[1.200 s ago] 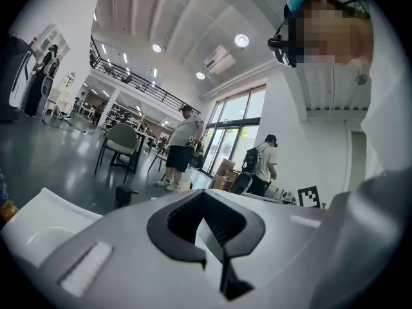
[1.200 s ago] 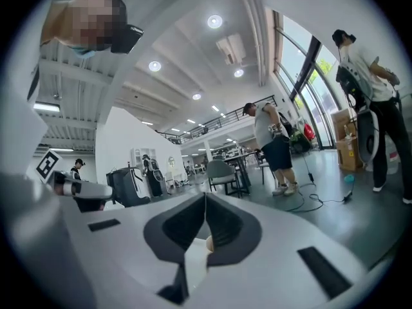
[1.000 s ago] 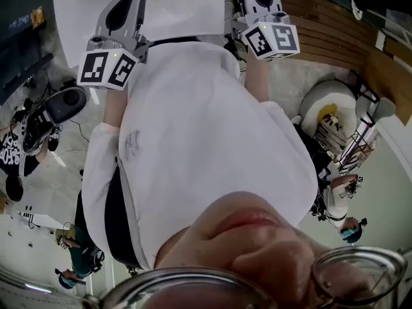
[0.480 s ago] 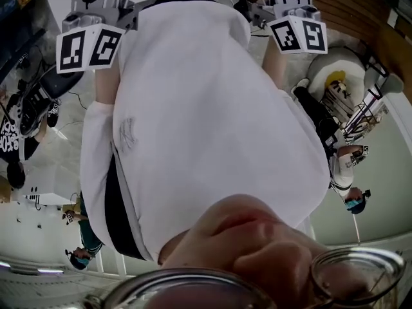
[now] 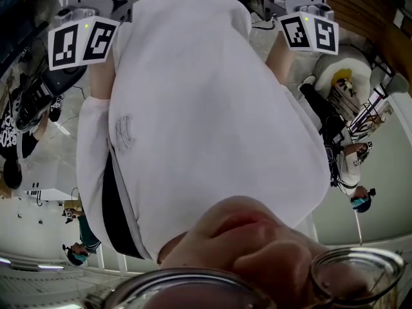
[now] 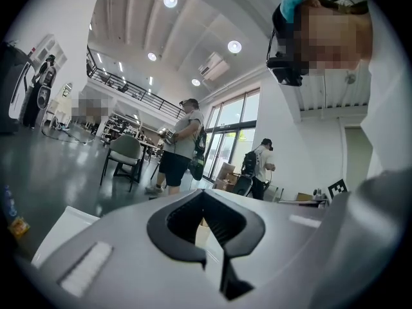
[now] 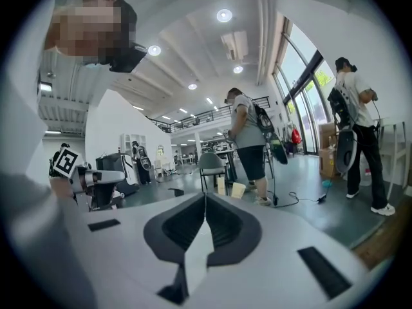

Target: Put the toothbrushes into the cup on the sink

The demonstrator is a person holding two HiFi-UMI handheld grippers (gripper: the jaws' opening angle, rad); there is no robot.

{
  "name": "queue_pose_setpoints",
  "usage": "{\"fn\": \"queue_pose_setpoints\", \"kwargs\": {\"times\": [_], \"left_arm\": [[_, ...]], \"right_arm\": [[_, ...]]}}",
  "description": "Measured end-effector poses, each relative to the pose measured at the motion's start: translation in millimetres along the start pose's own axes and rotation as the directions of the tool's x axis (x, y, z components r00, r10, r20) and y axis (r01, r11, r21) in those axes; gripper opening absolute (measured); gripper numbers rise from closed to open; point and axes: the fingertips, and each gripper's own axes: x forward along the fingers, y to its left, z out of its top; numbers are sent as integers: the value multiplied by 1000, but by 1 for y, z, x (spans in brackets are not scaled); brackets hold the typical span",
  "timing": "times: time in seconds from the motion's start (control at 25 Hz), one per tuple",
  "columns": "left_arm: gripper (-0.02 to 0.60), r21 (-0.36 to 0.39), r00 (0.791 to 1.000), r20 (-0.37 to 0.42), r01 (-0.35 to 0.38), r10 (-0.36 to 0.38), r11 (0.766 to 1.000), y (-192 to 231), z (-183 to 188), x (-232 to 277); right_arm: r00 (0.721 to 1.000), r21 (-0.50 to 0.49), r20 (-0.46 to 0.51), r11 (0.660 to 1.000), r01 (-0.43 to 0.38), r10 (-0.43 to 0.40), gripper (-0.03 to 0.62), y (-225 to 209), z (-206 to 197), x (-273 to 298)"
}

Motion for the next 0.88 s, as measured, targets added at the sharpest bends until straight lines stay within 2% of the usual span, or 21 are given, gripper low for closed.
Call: {"fn": "queue_pose_setpoints", "kwargs": {"times": [0.48,0.88], "left_arm": [[2,-1,999,3,50,-50,999,1,-9,19],[2,-14,999,11,52,-52,999,10,-9,13]], "right_arm": [[999,-3,20,999,45,-45,11,-14,-3,5],[999,-13,16,999,44,-43,11,-4,-3,9]]}}
